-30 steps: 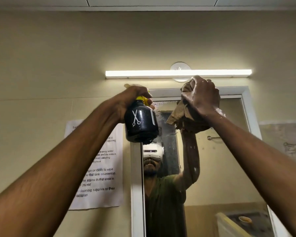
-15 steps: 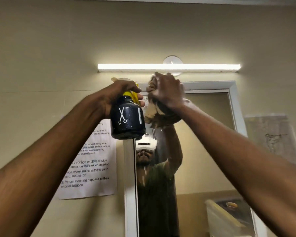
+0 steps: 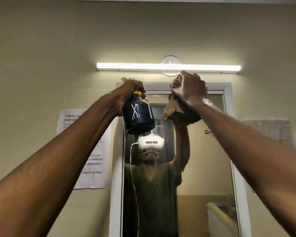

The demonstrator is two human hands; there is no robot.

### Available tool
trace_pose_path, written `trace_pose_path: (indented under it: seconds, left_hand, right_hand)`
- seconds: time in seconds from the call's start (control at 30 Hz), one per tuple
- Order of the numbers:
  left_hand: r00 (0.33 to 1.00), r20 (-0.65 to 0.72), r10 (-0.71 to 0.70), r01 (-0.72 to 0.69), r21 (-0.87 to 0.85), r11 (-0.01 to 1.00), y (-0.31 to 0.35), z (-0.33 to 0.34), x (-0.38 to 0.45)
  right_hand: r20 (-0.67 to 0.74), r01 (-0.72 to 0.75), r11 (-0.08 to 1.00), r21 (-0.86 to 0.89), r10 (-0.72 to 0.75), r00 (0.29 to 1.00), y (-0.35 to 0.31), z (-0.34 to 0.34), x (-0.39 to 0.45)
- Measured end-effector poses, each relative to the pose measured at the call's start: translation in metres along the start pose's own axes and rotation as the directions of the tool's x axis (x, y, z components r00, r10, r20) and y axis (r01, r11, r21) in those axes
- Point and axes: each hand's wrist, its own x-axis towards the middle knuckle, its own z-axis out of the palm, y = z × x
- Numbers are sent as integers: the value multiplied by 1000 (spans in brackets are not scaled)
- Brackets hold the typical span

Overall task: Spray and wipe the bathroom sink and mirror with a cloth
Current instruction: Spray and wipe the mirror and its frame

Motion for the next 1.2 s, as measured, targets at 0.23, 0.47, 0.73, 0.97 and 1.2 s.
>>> trace_pose_path:
  seconds: [0.23,0.47,0.73,0.97,1.2]
  left_hand:
    - [996,-42,72,-68,92,993,-8,35,2]
    - [999,49,21,-19,-37,999,-10,55,13]
    - [996,54,73,-74,20,997,-5,53,17]
    - [990,107,94,-89,-54,995,1,60,7]
    - [984,135,120,-116,-39,993,-3,92,21]
  right_hand:
    - [52,161,982,100,-166,985,-33,19,-18]
    - [28,90,996,21,-91,995,51,-7,-3]
    - [-25,-39,999,17,40,999,62,-12,3]
    - [38,112,989,98,-117,992,6,18,-3]
    - [-5,-65,996,57,65,998,92,-27,3]
